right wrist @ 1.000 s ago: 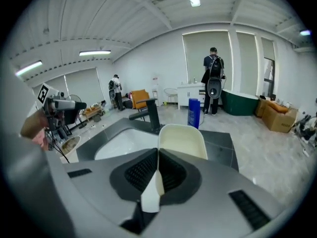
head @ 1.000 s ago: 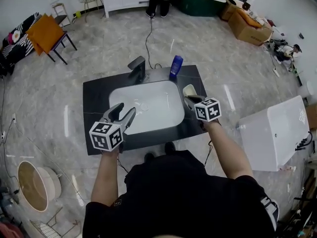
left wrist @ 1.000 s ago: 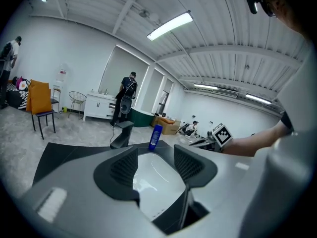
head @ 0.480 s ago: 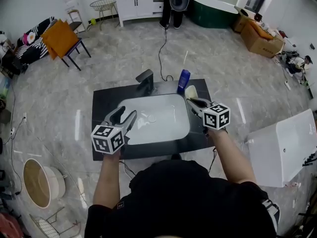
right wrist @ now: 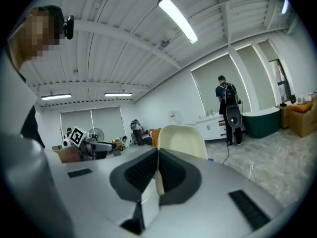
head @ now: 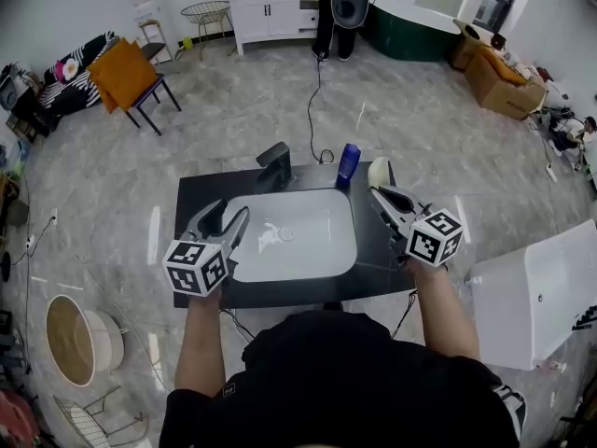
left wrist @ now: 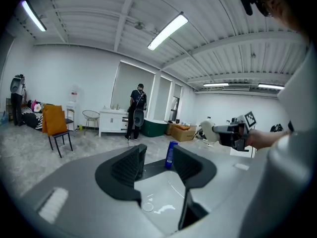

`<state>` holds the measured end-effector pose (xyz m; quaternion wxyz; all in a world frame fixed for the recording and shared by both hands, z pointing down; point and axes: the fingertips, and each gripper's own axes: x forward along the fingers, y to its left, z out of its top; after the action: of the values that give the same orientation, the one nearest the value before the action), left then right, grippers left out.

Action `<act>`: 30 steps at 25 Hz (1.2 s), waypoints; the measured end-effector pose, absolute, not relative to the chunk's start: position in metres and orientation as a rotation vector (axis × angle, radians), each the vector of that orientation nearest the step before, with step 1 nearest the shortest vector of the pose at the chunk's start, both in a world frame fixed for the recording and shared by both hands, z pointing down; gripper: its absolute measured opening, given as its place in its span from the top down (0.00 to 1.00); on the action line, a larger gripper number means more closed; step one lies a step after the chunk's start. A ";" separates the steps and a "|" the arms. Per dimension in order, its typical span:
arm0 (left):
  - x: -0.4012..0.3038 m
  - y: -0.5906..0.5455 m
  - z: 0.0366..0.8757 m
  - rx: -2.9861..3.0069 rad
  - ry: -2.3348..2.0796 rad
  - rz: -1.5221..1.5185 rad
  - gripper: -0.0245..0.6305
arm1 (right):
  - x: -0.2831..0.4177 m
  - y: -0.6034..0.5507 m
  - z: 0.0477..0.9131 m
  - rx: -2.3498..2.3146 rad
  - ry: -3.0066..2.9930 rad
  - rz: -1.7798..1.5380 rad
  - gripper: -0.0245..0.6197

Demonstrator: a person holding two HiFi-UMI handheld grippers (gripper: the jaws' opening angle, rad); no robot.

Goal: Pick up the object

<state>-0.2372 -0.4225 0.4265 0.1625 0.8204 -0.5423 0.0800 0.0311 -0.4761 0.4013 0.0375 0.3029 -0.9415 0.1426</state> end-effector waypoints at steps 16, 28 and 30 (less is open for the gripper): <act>-0.242 -0.431 0.417 2.343 -1.592 0.225 0.65 | 0.036 -0.457 0.361 0.904 -3.082 0.321 0.93; -0.242 -0.437 0.418 2.344 -1.583 0.211 0.67 | 0.035 -0.463 0.369 0.910 -3.049 0.337 0.93; -0.242 -0.437 0.418 2.343 -1.585 0.212 0.67 | 0.033 -0.463 0.369 0.902 -3.048 0.341 0.93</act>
<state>-0.2424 -0.4374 0.4176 0.1518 0.8164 -0.5523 0.0738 0.0325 -0.4631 0.3692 -0.0278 0.2819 -0.9531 0.1067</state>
